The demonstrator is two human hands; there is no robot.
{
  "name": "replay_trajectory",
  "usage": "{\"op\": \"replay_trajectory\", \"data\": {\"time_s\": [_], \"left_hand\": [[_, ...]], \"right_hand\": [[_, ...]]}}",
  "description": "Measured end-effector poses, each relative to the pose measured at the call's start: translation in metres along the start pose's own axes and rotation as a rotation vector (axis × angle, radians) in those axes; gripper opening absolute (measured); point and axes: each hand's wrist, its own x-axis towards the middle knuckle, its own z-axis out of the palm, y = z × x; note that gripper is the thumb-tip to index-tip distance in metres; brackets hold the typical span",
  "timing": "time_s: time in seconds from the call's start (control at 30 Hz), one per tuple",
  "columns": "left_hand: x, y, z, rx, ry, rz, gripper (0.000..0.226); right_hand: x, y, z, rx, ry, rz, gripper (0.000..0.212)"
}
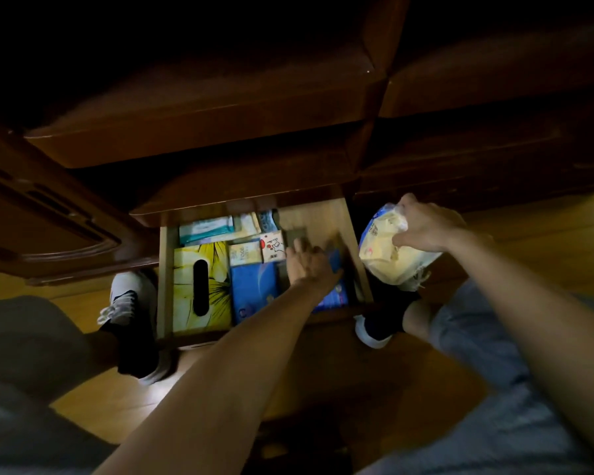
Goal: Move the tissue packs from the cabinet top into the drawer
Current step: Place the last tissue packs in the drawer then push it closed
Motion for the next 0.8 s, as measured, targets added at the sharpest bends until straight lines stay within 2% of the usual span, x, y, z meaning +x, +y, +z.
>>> {"op": "replay_trajectory", "data": {"time_s": [0.07,0.13,0.4,0.6,0.7,0.8], "left_hand": [[0.0,0.01,-0.002,0.025,0.017,0.057,0.062],[0.002,0.021,0.001,-0.025,-0.032,0.068,0.062],[0.013,0.004,0.016,0.038,-0.059,-0.101,0.058],[0.009,-0.001,0.023,0.013,-0.037,-0.066,0.062],[-0.003,-0.014,0.021,-0.093,0.106,0.015,0.068],[-0.02,-0.043,0.016,-0.338,0.431,0.091,0.063]], "right_hand": [[0.005,-0.002,0.0,-0.002,0.004,-0.001,0.068],[0.009,-0.002,0.001,-0.006,0.006,0.007,0.067],[0.016,0.0,0.012,0.01,-0.025,0.04,0.067],[0.015,-0.014,0.001,-0.06,0.062,0.056,0.066],[0.011,-0.028,-0.009,-0.096,0.115,0.007,0.065],[0.002,-0.053,-0.017,-0.193,0.149,-0.135,0.064]]}}
